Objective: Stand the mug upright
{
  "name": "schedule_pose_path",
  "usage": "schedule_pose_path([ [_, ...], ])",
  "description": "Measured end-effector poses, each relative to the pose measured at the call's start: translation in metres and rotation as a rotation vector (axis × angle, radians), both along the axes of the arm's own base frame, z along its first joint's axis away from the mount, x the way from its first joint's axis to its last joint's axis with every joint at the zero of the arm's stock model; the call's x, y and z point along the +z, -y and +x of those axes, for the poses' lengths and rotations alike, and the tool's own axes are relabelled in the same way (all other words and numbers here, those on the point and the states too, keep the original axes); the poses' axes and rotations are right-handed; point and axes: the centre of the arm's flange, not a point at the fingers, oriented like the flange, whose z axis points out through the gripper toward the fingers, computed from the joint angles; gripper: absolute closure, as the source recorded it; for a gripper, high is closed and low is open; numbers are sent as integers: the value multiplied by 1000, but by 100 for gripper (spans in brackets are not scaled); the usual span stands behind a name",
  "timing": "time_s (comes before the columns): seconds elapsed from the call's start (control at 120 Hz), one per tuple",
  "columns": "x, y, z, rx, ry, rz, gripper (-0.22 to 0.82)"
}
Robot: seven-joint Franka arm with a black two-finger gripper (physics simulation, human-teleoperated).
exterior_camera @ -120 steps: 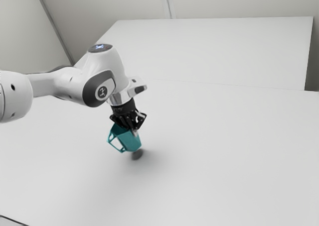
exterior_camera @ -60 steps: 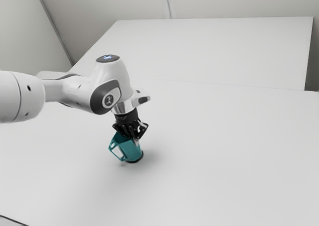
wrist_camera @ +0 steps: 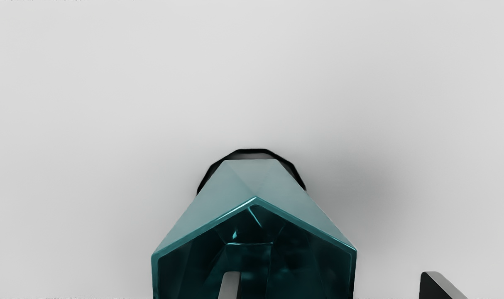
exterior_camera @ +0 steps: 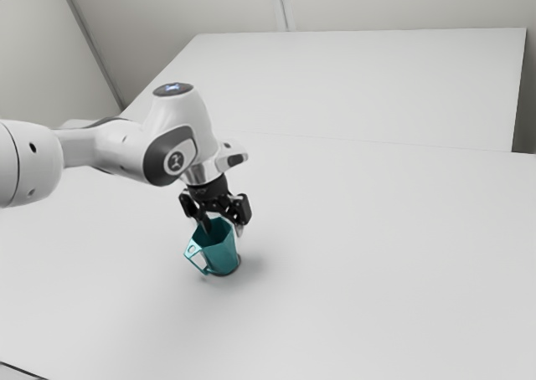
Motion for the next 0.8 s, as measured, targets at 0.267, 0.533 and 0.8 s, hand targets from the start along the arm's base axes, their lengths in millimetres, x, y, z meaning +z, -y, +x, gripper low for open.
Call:
schedule_pose_path([
  [0.267,46,-1,-3,-5,55,-10,4],
  [0.533,107,-17,18,-18,144,23,1],
  [0.8,178,-19,29,-32,182,36,0],
])
